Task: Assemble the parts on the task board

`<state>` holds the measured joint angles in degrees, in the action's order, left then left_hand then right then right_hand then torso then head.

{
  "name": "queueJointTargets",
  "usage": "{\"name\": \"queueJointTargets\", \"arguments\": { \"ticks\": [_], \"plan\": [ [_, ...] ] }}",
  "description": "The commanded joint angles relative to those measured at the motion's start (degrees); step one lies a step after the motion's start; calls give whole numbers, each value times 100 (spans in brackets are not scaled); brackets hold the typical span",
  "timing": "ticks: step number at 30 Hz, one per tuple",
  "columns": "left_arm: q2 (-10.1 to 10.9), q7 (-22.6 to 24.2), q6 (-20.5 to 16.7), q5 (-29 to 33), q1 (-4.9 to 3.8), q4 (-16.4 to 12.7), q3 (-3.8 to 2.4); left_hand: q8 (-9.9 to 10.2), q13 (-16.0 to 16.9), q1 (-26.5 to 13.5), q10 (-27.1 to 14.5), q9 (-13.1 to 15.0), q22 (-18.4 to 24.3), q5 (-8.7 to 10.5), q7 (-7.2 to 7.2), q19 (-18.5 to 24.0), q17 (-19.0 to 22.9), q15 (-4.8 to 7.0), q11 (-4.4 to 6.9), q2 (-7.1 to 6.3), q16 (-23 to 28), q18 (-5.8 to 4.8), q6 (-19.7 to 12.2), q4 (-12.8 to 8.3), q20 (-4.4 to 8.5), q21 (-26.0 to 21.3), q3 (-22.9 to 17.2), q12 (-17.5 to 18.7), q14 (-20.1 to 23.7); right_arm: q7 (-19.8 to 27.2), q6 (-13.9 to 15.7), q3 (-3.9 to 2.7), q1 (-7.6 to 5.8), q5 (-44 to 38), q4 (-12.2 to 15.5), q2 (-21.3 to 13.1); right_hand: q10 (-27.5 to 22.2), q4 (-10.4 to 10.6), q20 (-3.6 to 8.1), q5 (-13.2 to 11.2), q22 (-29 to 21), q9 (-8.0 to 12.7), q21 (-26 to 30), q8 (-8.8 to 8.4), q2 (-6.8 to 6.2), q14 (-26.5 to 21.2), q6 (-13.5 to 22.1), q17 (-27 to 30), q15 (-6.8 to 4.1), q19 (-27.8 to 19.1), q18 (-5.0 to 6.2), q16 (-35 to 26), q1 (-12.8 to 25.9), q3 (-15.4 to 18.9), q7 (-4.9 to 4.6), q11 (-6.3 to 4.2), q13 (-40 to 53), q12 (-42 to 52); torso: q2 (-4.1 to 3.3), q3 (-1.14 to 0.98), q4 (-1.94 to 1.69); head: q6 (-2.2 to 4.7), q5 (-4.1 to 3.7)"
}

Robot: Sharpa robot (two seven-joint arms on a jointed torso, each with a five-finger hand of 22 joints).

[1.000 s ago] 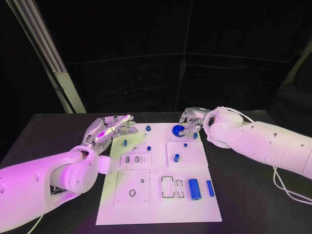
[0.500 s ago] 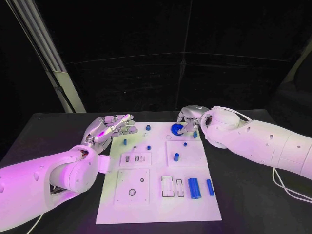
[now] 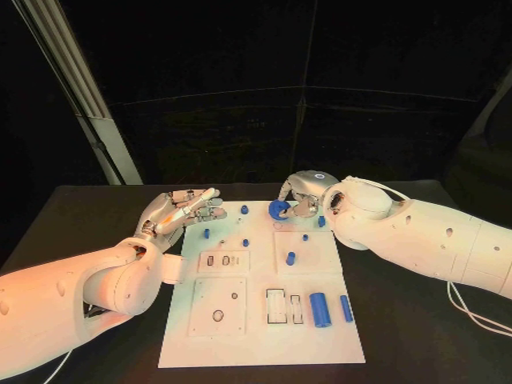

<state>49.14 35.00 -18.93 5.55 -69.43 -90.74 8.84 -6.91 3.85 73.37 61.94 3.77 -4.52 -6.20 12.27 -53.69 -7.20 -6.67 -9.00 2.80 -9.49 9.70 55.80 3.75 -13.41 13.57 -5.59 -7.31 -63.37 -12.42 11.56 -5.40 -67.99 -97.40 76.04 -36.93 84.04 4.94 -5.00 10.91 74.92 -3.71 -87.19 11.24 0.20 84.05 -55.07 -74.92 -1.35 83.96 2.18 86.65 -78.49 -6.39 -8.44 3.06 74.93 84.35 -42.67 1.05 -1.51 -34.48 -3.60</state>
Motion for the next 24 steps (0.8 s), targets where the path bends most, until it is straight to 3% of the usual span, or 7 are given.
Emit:
{"name": "queueJointTargets", "arguments": {
  "ticks": [1,7,11,15,20,24],
  "plan": [
    [-6,9,86,-4,-7,-1,-4,35,-7,27,22,-6,7,18,34,-56,-10,-25,-32,9,21,88,12,-25,2,-26,-5,39,-30,-56,577,-3,-11,-233,140,86,329,5,30,76,708,-10,-24,-29,-6,455,-130,-849,-35,98,-41,33,58,-58,62,-13,987,1,-6,2,-11,2,17],
    [-14,5,93,-4,-8,1,-4,35,-7,27,22,-6,7,18,34,-56,-10,-25,-32,9,21,88,12,-25,2,-26,-5,39,-30,-99,668,50,-10,-349,136,344,331,3,28,194,729,-10,-31,-57,-26,454,-162,-845,-36,110,-45,29,94,-118,67,-16,990,-2,-8,14,-22,-13,35],
    [-21,3,98,-4,-8,7,-4,35,-7,27,22,-6,7,18,34,-56,-10,-25,-32,9,21,88,12,-25,2,-26,-5,39,-30,-105,658,119,1,-379,41,530,329,2,28,209,728,-10,-31,-61,-24,453,-169,-841,-36,109,-44,27,98,-131,67,-17,987,-6,-9,2,-12,-29,67],
    [-27,3,102,-4,-8,11,-4,35,-7,27,22,-6,7,18,34,-56,-10,-25,-32,9,21,88,12,-25,2,-26,-5,39,-30,-124,579,193,29,-394,-100,727,324,2,28,213,730,-10,-32,-63,-23,451,-171,-832,-36,111,-45,23,99,-137,67,-17,978,-17,-12,8,-16,-34,64],
    [-39,3,111,-4,-8,18,-4,35,-7,27,22,-6,7,18,34,-56,-10,-25,-32,9,21,88,12,-25,2,-26,-5,39,-30,-120,499,267,64,-402,-273,921,321,3,28,213,726,-10,-30,-65,-23,450,-170,-826,-36,108,-44,20,101,-138,66,-17,972,-23,-12,0,-7,-51,87],
    [-45,-2,115,-4,-8,23,-4,35,-7,27,22,-6,7,18,34,-56,-10,-25,-32,9,21,88,12,-25,2,-26,-5,39,-30,-124,461,290,81,-406,-364,1018,317,5,27,211,721,-8,-29,-71,-24,448,-168,-818,-34,105,-43,16,108,-144,63,-17,964,-32,-7,-1,0,-62,98]
  ]
}}
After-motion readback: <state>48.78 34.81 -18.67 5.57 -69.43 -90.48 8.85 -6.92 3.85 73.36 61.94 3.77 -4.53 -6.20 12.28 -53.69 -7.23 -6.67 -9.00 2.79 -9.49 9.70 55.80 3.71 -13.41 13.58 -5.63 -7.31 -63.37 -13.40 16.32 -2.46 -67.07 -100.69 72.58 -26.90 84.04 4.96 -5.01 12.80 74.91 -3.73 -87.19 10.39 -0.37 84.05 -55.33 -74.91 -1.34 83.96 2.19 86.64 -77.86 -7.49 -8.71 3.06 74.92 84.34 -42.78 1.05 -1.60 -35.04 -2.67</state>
